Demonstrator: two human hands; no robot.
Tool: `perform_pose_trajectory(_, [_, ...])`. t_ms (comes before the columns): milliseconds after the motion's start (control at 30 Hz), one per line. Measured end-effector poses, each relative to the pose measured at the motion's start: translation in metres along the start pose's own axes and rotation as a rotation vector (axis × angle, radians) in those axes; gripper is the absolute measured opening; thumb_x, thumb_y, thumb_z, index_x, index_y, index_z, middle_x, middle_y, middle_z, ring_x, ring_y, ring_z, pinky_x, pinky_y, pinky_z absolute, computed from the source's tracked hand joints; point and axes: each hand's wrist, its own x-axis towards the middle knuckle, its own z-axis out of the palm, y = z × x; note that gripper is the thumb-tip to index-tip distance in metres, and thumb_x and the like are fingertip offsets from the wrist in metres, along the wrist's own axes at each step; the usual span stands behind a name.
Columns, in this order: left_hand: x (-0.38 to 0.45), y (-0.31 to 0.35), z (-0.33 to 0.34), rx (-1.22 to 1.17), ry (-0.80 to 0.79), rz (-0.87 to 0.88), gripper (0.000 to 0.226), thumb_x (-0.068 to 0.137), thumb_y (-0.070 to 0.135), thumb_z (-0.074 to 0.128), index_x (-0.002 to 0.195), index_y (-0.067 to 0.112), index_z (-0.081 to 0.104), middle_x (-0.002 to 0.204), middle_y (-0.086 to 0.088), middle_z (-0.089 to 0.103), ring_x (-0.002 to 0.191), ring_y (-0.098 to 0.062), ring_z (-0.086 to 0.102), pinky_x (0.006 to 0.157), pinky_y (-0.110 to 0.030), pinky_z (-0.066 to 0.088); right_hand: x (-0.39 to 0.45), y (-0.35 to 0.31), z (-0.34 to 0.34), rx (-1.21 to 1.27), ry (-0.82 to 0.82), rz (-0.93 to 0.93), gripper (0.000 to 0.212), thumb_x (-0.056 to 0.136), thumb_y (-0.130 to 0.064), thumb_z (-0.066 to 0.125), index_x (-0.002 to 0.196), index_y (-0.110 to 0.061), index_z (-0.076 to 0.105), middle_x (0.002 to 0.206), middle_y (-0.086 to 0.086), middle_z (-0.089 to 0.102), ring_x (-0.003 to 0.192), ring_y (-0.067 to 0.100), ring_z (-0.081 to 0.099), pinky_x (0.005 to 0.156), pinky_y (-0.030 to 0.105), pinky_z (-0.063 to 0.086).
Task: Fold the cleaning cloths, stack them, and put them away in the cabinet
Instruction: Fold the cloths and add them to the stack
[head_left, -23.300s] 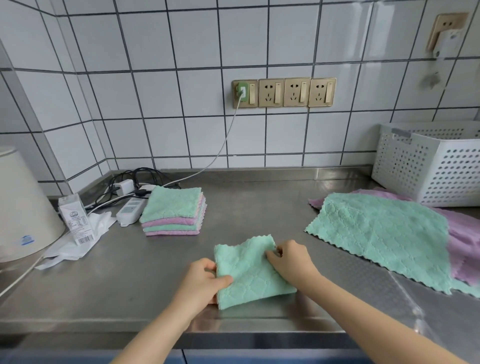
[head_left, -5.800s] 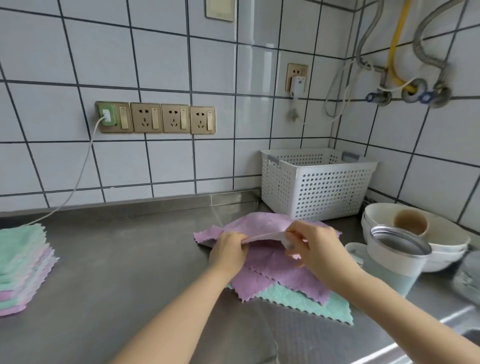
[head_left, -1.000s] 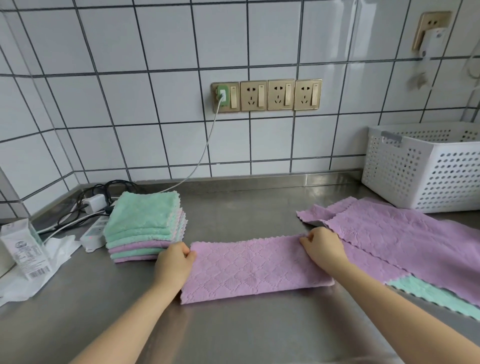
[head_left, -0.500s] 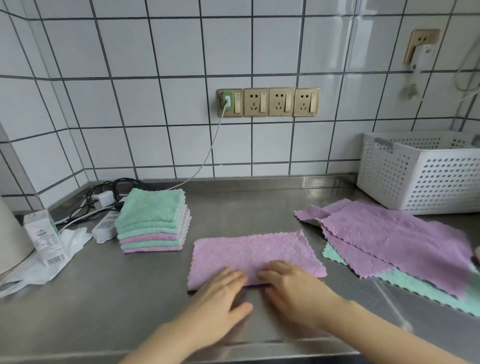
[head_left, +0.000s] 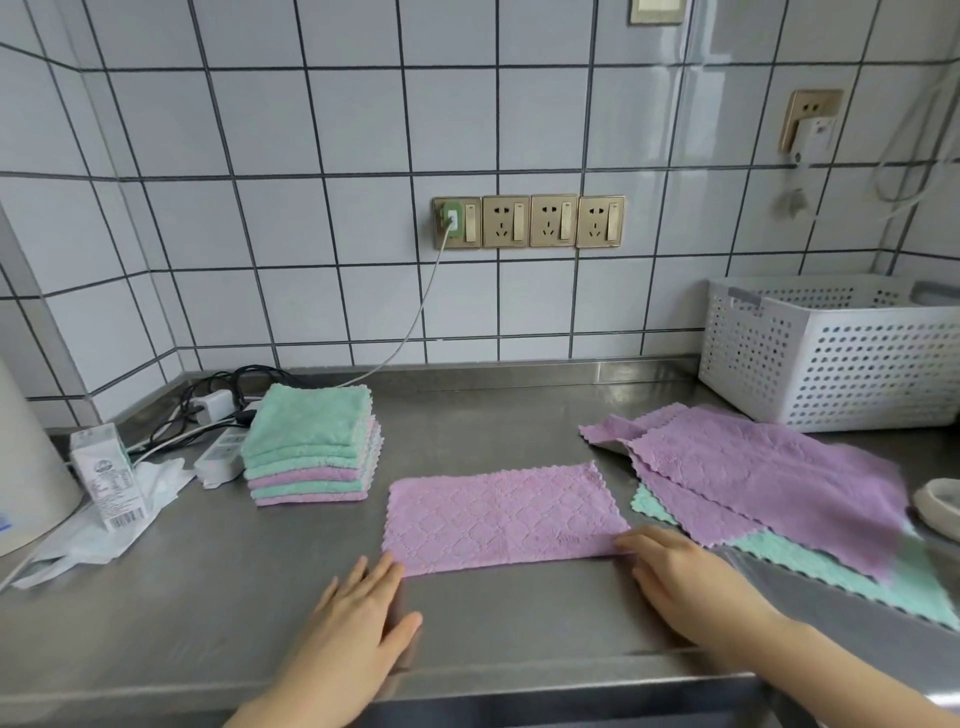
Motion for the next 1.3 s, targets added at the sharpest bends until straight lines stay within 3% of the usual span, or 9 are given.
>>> perform_pose_trajectory(267, [0.015,0.042,-0.002,-0.055,-0.053,0.176,0.081,0.081,0.067,0.015,0.15,0.025,0.018,0.16,0.008,0.008,0.148,-0.015,-0.003,0.118,-0.03,-0.001,0.026,0.002,0.01,-0.267,0.151,-0.039,0.008,0.077,-0.021,0.068,0.07,-0.02,0.063,0.078,-0.002,0.055,0.067,0.022,0.057,0.05,0.033,0.051])
perform_pose_trajectory(367, [0.025,0.063,0.002,-0.081,-0.089,0.244,0.063,0.096,0.05,0.035,0.151,0.03,0.012,0.16,0.01,0.004,0.148,-0.017,-0.004,0.12,-0.034,0.0,0.029,-0.006,0.003,-0.324,0.123,-0.075,0.023,0.057,-0.011,0.08,0.064,-0.021,0.06,0.073,-0.004,0.056,0.064,0.021,0.055,0.052,0.03,0.049])
perform_pose_trajectory(533, [0.045,0.084,0.008,-0.143,-0.022,0.298,0.065,0.094,0.044,0.043,0.149,0.035,0.01,0.158,0.013,0.012,0.147,-0.016,0.004,0.119,-0.039,0.006,0.014,-0.053,-0.016,-0.143,0.216,-0.209,0.004,0.061,-0.019,0.057,0.062,-0.021,0.054,0.067,-0.004,0.054,0.064,0.02,0.053,0.054,0.03,0.044])
perform_pose_trajectory(667, [0.05,0.102,0.014,-0.236,0.042,0.365,0.041,0.093,0.038,0.043,0.133,0.038,0.039,0.143,0.018,0.041,0.142,-0.009,0.021,0.116,-0.038,0.014,0.006,-0.088,-0.037,0.158,0.185,-0.262,0.006,0.074,-0.018,0.056,0.068,-0.02,0.053,0.069,-0.007,0.052,0.068,0.012,0.046,0.06,0.022,0.041])
perform_pose_trajectory(733, [0.049,0.107,0.012,-0.297,0.1,0.427,0.019,0.095,0.032,0.041,0.11,0.033,0.054,0.113,0.014,0.058,0.122,-0.003,0.039,0.111,-0.032,0.023,0.007,-0.089,-0.049,0.338,0.126,-0.207,0.011,0.084,-0.024,0.056,0.074,-0.02,0.058,0.074,-0.01,0.055,0.075,0.007,0.047,0.066,0.017,0.039])
perform_pose_trajectory(867, [0.046,0.091,0.012,-0.671,-0.041,0.405,0.023,0.094,0.04,0.053,0.114,0.045,0.063,0.124,0.022,0.061,0.122,0.004,0.045,0.109,-0.021,0.027,0.019,-0.062,-0.057,0.509,0.164,-0.005,0.021,0.088,-0.009,0.054,0.085,-0.027,0.066,0.086,-0.016,0.066,0.088,0.002,0.06,0.078,0.011,0.043])
perform_pose_trajectory(1000, [0.042,0.069,0.006,-0.923,-0.083,0.221,0.038,0.076,0.063,0.061,0.101,0.036,0.068,0.098,0.012,0.069,0.09,-0.006,0.059,0.088,-0.026,0.044,0.019,-0.024,-0.038,0.496,0.024,0.191,0.056,0.073,0.009,0.044,0.103,-0.037,0.053,0.104,-0.01,0.066,0.099,0.0,0.06,0.087,0.02,0.047])
perform_pose_trajectory(1133, [0.041,0.059,0.001,-0.891,-0.047,0.236,0.021,0.087,0.046,0.058,0.097,0.033,0.071,0.104,0.017,0.071,0.102,0.002,0.063,0.099,-0.023,0.045,0.011,-0.033,-0.019,0.598,-0.131,0.093,0.042,0.074,-0.03,0.057,0.115,-0.034,0.055,0.114,-0.016,0.065,0.104,-0.005,0.059,0.092,0.021,0.047])
perform_pose_trajectory(1300, [0.038,0.057,0.0,-0.796,-0.059,0.315,0.019,0.089,0.04,0.059,0.105,0.039,0.068,0.115,0.021,0.066,0.101,0.012,0.057,0.091,-0.01,0.041,0.019,-0.057,-0.018,0.766,-0.075,0.066,0.011,0.073,-0.026,0.063,0.081,-0.03,0.068,0.099,-0.012,0.071,0.111,-0.006,0.057,0.092,0.02,0.047])
